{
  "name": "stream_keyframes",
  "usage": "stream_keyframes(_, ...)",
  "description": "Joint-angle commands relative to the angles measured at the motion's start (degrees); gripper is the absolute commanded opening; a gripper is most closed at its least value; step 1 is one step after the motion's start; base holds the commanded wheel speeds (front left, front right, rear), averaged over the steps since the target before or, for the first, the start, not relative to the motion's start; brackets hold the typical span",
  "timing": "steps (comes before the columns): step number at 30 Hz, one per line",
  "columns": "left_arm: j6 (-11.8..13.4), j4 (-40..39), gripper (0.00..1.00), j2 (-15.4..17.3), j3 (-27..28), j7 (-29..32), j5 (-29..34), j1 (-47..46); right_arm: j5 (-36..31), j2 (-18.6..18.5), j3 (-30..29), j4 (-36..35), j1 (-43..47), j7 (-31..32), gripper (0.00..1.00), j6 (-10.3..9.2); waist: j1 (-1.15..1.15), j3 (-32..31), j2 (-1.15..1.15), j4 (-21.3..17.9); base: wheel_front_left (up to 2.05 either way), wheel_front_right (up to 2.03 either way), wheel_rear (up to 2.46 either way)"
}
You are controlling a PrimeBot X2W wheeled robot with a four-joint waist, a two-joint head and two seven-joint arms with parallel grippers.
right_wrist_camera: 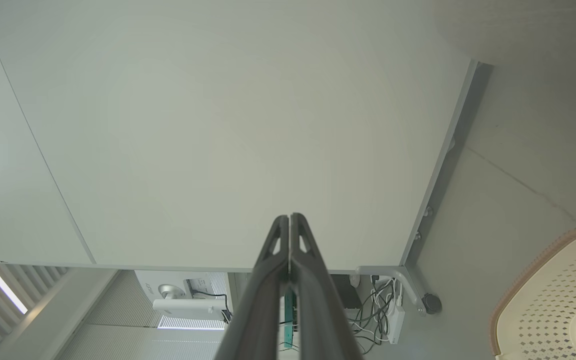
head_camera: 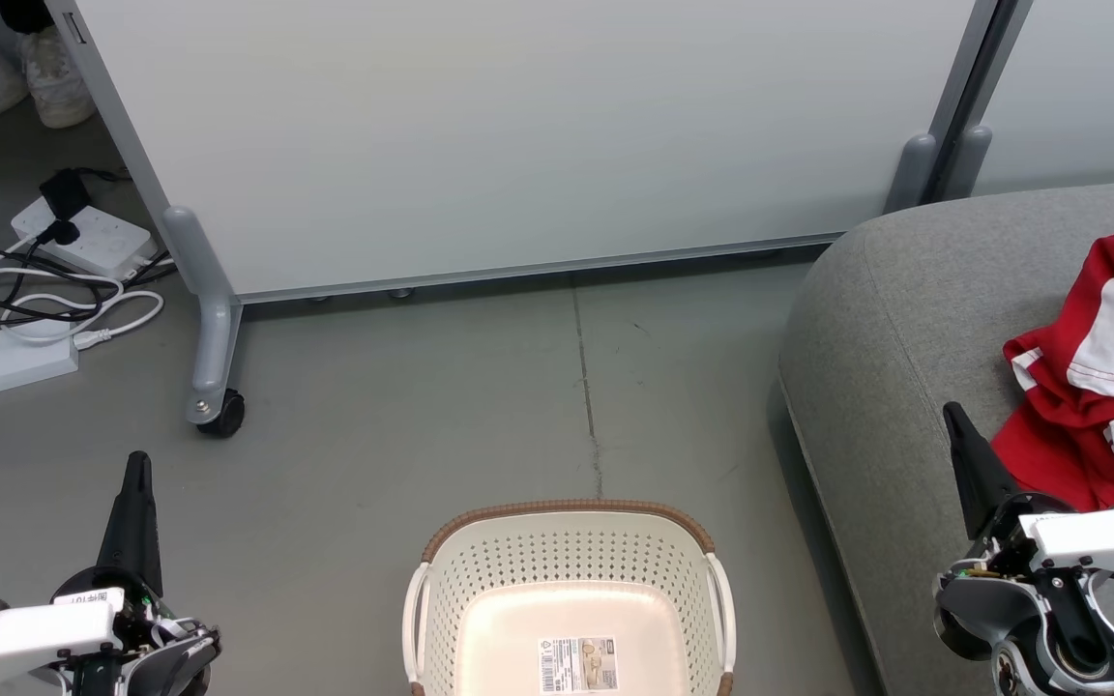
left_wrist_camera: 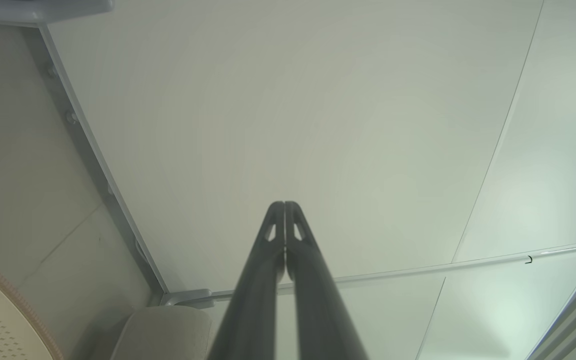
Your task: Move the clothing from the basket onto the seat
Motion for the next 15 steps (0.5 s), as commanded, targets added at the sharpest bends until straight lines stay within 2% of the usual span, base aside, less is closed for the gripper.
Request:
stream_keyframes(1,-0.2,0.1,0.00,0.1,0.2,0.1,0.0,-0.8,0.0,-0.2,-0.2,0.0,-0.3,0.2,0.00,0.14,0.00,0.0,0.00,0.0,0.00,0.00,0.00)
stream_keyframes(15,-0.2,0.1,0.00,0.1,0.2,0.1,0.0,-0.8,-0.1,-0.2,-0.3,0.0,-0.3,0.2,0.00,0.14,0.00,0.0,0.00,0.0,0.00,0.00,0.00)
